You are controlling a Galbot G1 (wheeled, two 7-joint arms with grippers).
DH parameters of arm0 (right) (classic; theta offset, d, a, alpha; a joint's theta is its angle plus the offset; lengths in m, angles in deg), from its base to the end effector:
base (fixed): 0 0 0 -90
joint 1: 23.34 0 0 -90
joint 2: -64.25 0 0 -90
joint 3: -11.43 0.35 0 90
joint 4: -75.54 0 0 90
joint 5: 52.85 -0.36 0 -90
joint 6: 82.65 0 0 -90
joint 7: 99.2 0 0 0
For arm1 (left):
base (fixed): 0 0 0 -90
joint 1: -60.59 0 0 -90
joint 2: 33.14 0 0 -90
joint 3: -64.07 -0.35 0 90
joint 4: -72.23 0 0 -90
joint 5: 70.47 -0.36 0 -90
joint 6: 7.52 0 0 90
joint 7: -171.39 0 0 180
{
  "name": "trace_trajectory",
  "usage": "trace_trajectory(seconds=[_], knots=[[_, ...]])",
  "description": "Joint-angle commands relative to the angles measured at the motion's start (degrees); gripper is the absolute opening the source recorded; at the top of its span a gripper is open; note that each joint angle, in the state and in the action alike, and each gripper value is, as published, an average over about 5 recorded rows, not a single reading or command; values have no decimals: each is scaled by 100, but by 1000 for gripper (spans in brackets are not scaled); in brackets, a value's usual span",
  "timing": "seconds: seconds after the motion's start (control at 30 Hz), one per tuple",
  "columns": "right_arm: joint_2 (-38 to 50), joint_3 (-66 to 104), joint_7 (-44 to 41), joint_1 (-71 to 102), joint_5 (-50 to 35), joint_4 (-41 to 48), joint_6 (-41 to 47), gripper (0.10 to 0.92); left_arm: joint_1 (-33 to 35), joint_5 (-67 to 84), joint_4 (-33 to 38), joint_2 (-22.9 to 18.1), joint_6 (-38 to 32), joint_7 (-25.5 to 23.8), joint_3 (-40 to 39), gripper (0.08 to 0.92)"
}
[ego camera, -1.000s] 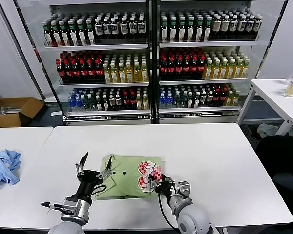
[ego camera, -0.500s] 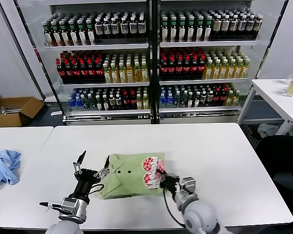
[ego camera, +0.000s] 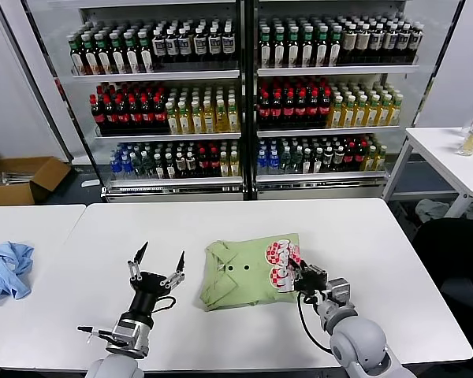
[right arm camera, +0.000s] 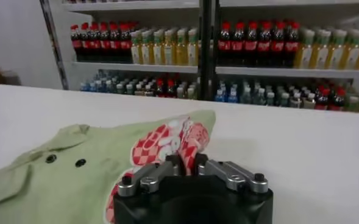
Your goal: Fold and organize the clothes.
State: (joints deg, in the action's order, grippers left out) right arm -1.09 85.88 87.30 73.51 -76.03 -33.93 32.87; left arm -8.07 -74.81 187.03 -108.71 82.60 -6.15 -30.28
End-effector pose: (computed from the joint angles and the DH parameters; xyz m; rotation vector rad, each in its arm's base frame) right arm 0.2952 -0.0133 -0.2842 0.3793 -2.7612 0.0869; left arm 0.2311 0.0256 -0.3038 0.1895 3.0458 0.4243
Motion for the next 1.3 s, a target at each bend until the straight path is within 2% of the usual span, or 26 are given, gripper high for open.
trace_trajectory(seconds=[0.03, 0.33, 0.57, 0.67, 0.97, 1.3], knots=[[25, 196, 67, 160, 816, 14, -466, 298, -48, -519, -314, 7, -528, 31, 5, 823], [114, 521, -52, 506, 1228, -510, -903, 558, -544, -590, -495, 99, -788, -92, 5, 823], [163, 932, -80, 147, 1305, -128, -1067, 761, -1129, 60, -568, 396, -477, -82, 43, 823], [143, 960, -110, -29, 1321, 105, -1120, 810, -1191, 307, -673, 405, -465, -142, 42, 823], [57, 968, -140, -239, 1370, 387, -1176, 823, -1185, 509, -732, 497, -418, -256, 158, 823], [67, 1046, -253, -164, 1491, 310, -1136, 823, -1175, 504, -849, 422, -433, -279, 137, 823]])
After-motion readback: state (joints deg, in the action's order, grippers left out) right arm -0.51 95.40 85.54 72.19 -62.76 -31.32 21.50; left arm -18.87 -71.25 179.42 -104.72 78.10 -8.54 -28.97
